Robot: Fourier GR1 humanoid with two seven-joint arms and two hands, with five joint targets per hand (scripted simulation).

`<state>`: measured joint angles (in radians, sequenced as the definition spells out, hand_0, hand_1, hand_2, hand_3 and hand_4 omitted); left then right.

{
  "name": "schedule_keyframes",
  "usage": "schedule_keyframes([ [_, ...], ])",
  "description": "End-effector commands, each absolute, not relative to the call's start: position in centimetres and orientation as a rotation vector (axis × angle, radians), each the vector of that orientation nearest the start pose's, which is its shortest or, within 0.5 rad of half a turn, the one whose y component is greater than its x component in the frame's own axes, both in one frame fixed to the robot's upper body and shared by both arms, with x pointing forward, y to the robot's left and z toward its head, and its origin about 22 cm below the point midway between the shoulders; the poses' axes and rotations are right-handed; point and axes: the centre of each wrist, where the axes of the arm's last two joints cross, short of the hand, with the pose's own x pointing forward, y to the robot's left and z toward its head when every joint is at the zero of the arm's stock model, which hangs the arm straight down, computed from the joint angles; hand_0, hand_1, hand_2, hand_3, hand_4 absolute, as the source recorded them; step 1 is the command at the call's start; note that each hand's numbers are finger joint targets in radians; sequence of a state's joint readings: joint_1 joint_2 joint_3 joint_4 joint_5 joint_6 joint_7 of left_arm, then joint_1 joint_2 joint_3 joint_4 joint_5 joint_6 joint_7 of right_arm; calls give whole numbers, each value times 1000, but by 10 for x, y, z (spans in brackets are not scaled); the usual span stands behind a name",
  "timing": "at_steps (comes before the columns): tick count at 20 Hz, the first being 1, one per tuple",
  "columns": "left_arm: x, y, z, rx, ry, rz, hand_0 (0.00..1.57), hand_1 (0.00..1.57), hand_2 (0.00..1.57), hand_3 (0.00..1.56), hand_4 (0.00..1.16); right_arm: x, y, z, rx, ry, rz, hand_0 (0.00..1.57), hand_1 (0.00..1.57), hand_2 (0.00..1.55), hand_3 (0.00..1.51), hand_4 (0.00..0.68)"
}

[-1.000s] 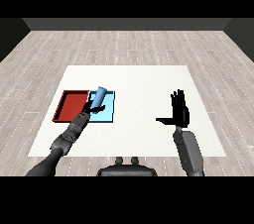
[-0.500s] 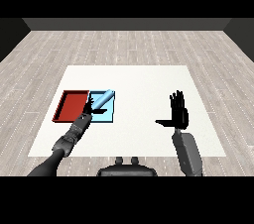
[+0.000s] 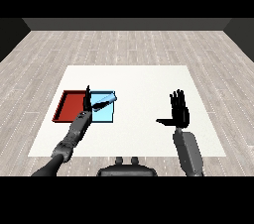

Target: Pick the blue can and put it in the blue box

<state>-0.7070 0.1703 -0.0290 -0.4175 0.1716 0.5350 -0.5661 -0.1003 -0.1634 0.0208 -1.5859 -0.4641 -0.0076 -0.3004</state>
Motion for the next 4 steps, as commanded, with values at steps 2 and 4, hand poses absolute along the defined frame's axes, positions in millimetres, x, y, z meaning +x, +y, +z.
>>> schedule_keyframes([
  [2,360,206,-45,336,-1956,23,0,0,0,0,0,262,-251,37,242,-1915,-189,0,0,0,0,0],
  [4,348,214,-43,278,-2006,12,0,0,0,0,0,255,-257,34,220,-1931,-186,0,0,0,0,0],
])
